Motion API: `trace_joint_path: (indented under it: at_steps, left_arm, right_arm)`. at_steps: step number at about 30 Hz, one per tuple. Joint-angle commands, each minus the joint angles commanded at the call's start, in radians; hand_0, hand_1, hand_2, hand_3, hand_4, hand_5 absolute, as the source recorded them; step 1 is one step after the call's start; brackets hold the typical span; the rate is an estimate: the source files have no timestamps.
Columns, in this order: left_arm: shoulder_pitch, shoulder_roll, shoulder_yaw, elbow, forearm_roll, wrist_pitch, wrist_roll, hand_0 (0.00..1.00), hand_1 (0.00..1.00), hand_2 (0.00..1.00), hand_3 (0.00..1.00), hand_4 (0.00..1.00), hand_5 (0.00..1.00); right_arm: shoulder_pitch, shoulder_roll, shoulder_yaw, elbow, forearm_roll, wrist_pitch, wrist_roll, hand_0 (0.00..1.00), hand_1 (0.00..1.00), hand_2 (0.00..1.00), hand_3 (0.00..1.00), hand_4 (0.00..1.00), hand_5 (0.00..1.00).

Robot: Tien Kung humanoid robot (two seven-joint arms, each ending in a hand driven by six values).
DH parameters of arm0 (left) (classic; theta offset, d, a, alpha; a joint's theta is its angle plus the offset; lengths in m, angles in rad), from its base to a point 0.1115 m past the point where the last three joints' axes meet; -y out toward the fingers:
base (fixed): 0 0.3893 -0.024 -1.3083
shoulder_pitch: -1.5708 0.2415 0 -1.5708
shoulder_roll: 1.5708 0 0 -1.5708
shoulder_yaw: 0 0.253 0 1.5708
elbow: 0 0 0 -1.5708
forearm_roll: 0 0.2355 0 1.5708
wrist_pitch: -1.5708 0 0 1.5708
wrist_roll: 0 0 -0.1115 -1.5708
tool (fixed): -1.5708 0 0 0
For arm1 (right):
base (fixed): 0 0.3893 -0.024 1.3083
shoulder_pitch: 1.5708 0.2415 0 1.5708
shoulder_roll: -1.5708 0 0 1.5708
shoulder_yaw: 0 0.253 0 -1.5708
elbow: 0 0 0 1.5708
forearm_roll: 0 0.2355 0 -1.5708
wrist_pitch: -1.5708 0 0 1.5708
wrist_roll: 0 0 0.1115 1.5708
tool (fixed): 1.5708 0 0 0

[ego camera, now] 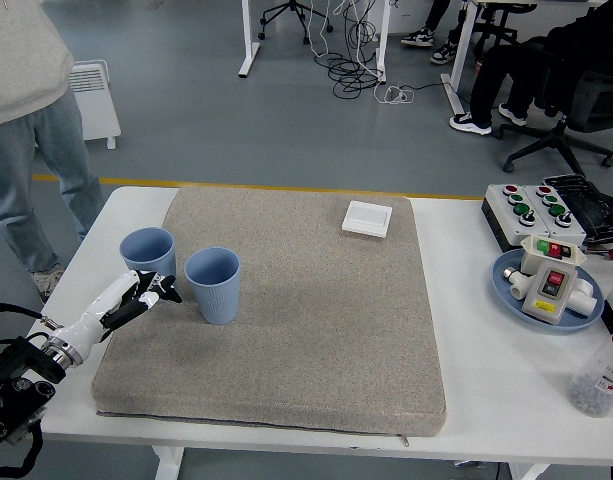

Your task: Push cup pick cup insert cup

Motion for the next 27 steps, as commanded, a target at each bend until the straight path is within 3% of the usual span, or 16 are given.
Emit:
trace_joint_path:
  at_steps: [18, 25, 26, 27]
  left_arm:
    - [0.015, 0.003, -0.021, -0.008, 0.017, -0.001, 0.000, 0.633, 0.583, 0.517, 0.451, 0.635, 0.891]
    - [0.069, 0.038, -0.102, -0.091, 0.058, 0.008, 0.000, 0.607, 0.573, 0.510, 0.449, 0.635, 0.891]
    - [0.081, 0.048, -0.124, -0.113, 0.063, 0.008, 0.000, 0.533, 0.534, 0.498, 0.443, 0.634, 0.891]
    - [0.094, 0.059, -0.150, -0.139, 0.069, 0.008, 0.000, 0.533, 0.534, 0.498, 0.443, 0.634, 0.891]
  right_arm:
    - [-0.009, -0.002, -0.001, 0.000, -0.009, 0.001, -0.003, 0.762, 0.658, 0.697, 0.622, 0.187, 0.632]
    - [-0.009, -0.003, -0.001, 0.000, -0.005, 0.001, -0.002, 0.762, 0.659, 0.697, 0.622, 0.187, 0.630]
    - [-0.008, -0.004, -0.002, 0.000, -0.004, 0.001, -0.001, 0.762, 0.658, 0.697, 0.621, 0.187, 0.629]
    - [-0.007, -0.004, -0.002, 0.000, -0.002, 0.001, -0.001, 0.762, 0.658, 0.697, 0.621, 0.187, 0.629]
